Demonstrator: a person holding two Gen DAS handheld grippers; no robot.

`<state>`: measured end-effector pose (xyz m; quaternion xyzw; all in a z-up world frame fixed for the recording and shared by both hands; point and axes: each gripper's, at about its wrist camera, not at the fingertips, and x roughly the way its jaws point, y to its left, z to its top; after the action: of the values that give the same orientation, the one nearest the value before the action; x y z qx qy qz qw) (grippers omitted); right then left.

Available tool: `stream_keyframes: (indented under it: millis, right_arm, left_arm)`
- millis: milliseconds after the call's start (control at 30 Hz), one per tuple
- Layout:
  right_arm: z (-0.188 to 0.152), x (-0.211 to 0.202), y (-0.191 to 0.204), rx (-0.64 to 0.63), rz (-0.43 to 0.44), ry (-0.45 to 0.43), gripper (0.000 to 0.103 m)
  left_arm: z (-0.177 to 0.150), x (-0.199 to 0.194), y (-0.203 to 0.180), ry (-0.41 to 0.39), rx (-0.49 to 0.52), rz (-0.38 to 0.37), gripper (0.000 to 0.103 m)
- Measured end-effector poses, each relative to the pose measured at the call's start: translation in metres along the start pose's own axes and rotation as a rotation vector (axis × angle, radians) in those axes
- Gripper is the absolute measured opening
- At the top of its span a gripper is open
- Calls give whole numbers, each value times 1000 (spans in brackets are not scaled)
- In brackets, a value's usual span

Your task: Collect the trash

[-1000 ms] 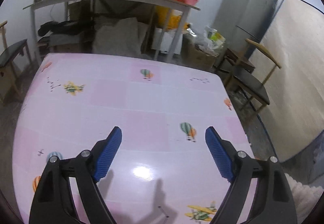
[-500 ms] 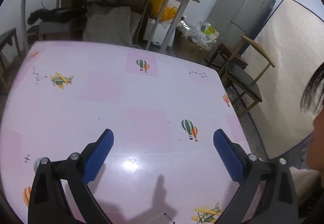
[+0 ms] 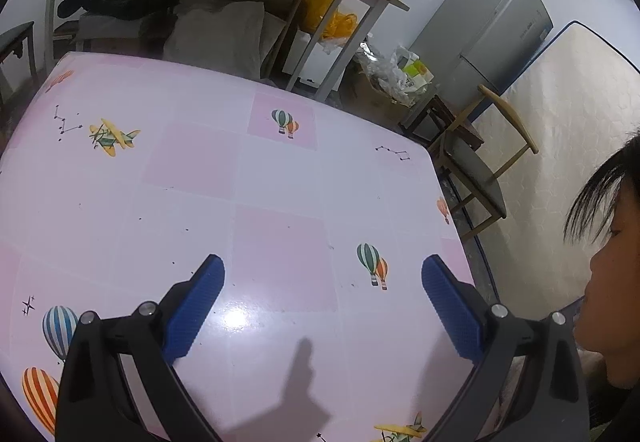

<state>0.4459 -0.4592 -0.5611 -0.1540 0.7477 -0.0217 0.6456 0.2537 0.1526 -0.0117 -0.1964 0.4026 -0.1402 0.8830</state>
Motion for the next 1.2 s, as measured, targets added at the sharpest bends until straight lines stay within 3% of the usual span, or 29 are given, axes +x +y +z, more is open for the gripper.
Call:
stream_keyframes:
  millis: [200,367,533,600,700,767,833,933,1067,1200]
  right_arm:
    - [-8,-38,-23,95,42,-87,49]
    - [-37,-124,-74,309,181,-292,48]
    - [-126,-237,-140,543,402,-562,48]
    - [-182,-278,-164,613,459,-657,48]
    - [-267,-318,-185,696,468,-738,48]
    - [-319,-322,-191,753,475,-733,49]
    - [-373,-309,-196,844,477,-670,49]
    - [-408,-269,-183,979,503,-544,49]
    - [-429,-207,-176,1140,568,-392,49]
    - [-418,-161,-175,1198,516,-326,58]
  left_arm:
    - [-3,-8,-2,-22,12,-18,97]
    - [-4,-26,-11,-71,31,-59,97]
    - [-4,-46,-26,-125,70,-110,97]
    - [-6,-50,-30,-131,74,-130,97]
    - [-13,-58,-39,-137,88,-150,97]
    - [-18,-63,-43,-142,93,-163,97]
    - [-23,-66,-47,-141,93,-172,97]
    - [-32,-73,-51,-143,95,-173,97]
    - [-47,-78,-56,-128,102,-153,97]
    - [-64,-82,-67,-102,148,-111,97]
